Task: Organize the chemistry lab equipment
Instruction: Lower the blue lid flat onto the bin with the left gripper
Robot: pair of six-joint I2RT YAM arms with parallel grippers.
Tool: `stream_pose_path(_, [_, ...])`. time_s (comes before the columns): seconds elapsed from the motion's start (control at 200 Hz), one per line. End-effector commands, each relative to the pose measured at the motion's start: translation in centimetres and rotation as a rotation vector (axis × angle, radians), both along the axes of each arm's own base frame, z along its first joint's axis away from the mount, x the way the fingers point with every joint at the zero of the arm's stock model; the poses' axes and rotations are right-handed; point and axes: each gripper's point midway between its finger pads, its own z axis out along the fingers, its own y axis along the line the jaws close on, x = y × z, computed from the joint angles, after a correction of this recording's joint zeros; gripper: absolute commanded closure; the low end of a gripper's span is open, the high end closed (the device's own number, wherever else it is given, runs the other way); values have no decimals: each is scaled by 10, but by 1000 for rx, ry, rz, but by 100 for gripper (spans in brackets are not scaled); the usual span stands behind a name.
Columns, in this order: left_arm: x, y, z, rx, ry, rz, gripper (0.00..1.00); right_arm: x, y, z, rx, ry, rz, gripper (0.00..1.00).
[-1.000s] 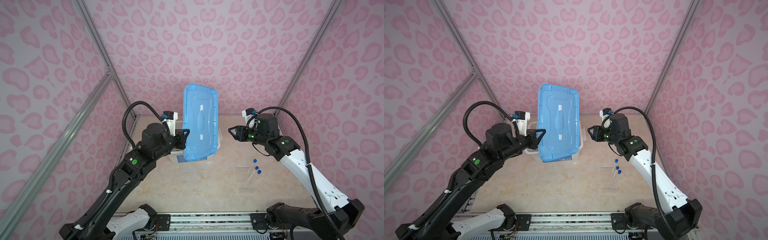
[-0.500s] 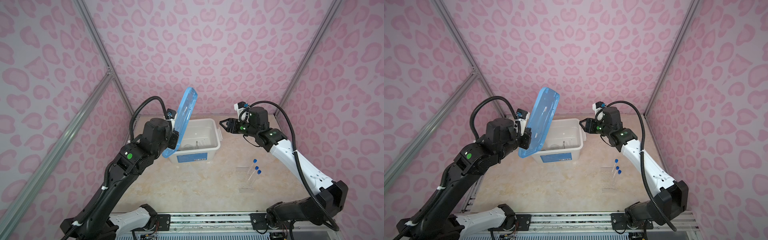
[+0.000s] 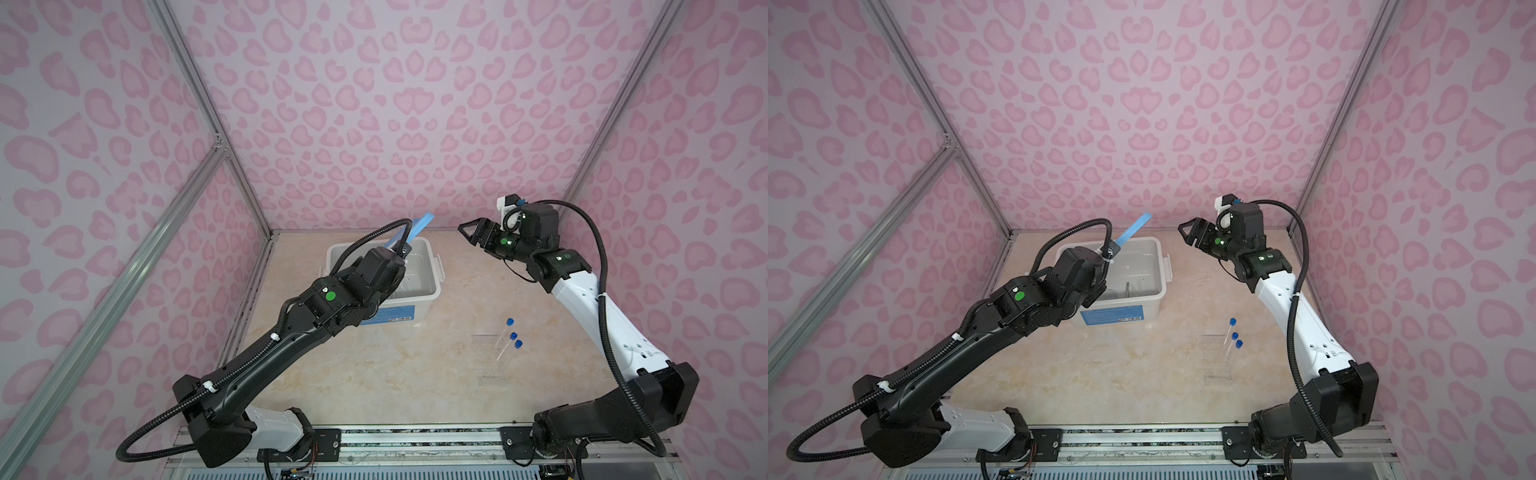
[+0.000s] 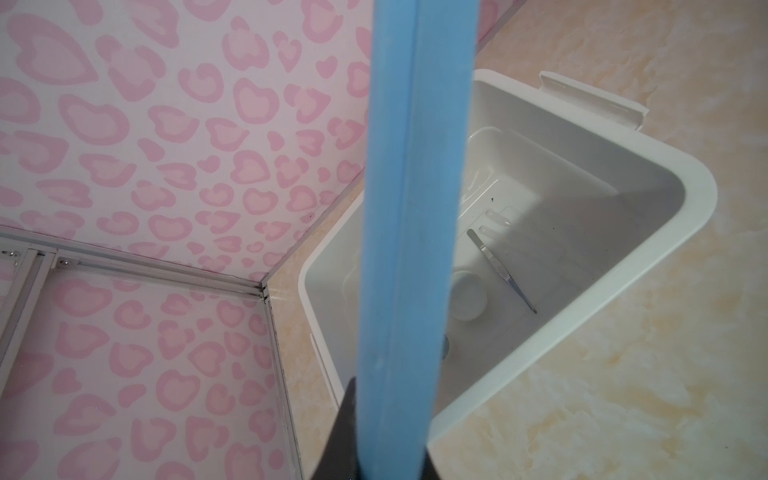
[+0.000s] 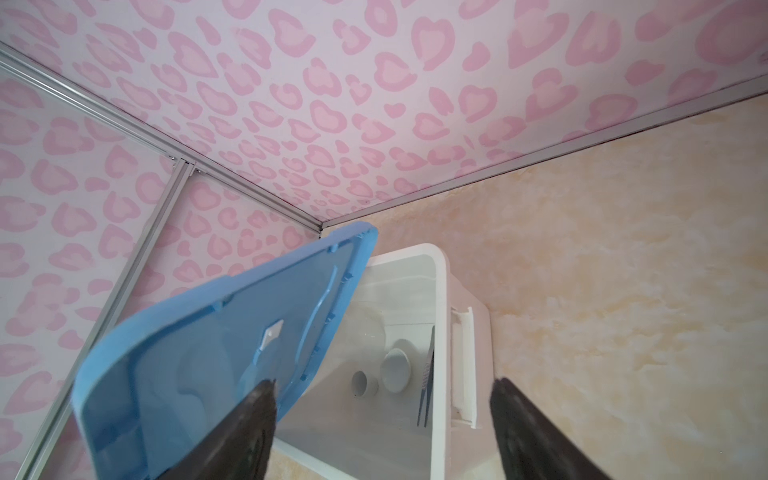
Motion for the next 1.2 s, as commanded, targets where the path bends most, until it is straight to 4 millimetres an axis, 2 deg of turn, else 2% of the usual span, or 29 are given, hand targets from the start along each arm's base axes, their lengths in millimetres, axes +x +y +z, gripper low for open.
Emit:
stream_pose_path(0.0, [3, -6, -9, 66, -20, 8, 97, -2, 11, -8, 38, 55, 49, 16])
stream_pose_path(0.11, [2, -12, -24, 133, -10, 8, 97, 1, 19, -8, 56, 57, 73, 15])
stream_pose_path(0.205, [-2, -19, -32, 144, 2, -16, 95, 1, 23, -18, 51, 87, 91, 15])
stream_pose_path(0.215, [-2, -20, -32, 142, 2, -19, 95, 2, 24, -7, 54, 61, 93, 15])
stream_pose_path(0.24, [-3, -21, -32, 141, 3, -23, 94, 3, 24, -6, 50, 60, 95, 15])
stream_pose_path(0.32, [-6, -26, -36, 136, 4, -36, 89, 4, 26, -12, 26, 76, 102, 15])
stream_pose_path(0.385, [-8, -29, -40, 132, 14, -50, 94, 4, 30, -17, 23, 86, 114, 15])
stream_pose_path(0.485, [-10, -33, -50, 136, 29, -58, 92, 4, 36, -24, 3, 100, 131, 16])
stream_pose_path(0.63, [-16, -39, -64, 132, 55, -70, 83, 1, 40, -41, -21, 136, 146, 23])
stream_pose_path(0.755, [-19, -42, -73, 130, 68, -73, 82, -1, 41, -55, -23, 164, 154, 30])
stream_pose_path(0.785, [-19, -43, -75, 121, 71, -74, 80, -1, 43, -54, -18, 163, 162, 31])
stream_pose_path(0.79, [-19, -43, -76, 120, 72, -74, 80, -3, 43, -65, -21, 186, 164, 32])
stream_pose_path(0.855, [-20, -46, -77, 95, 79, -76, 75, -8, 45, -75, -19, 206, 181, 34])
stream_pose_path(0.875, [-23, -43, -87, 109, 98, -76, 73, -9, 45, -77, -18, 210, 182, 35])
stream_pose_path(0.915, [-26, -44, -92, 102, 108, -80, 66, -10, 43, -82, -23, 217, 180, 35])
stream_pose_path(0.945, [-27, -44, -95, 96, 113, -81, 65, -11, 42, -86, -30, 220, 177, 36])
stream_pose_path(0.98, [-28, -44, -98, 88, 115, -80, 57, -12, 41, -90, -35, 227, 172, 36])
stream_pose_path(1.195, [-34, -43, -113, 38, 141, -71, 44, -14, 39, -113, -32, 257, 164, 39])
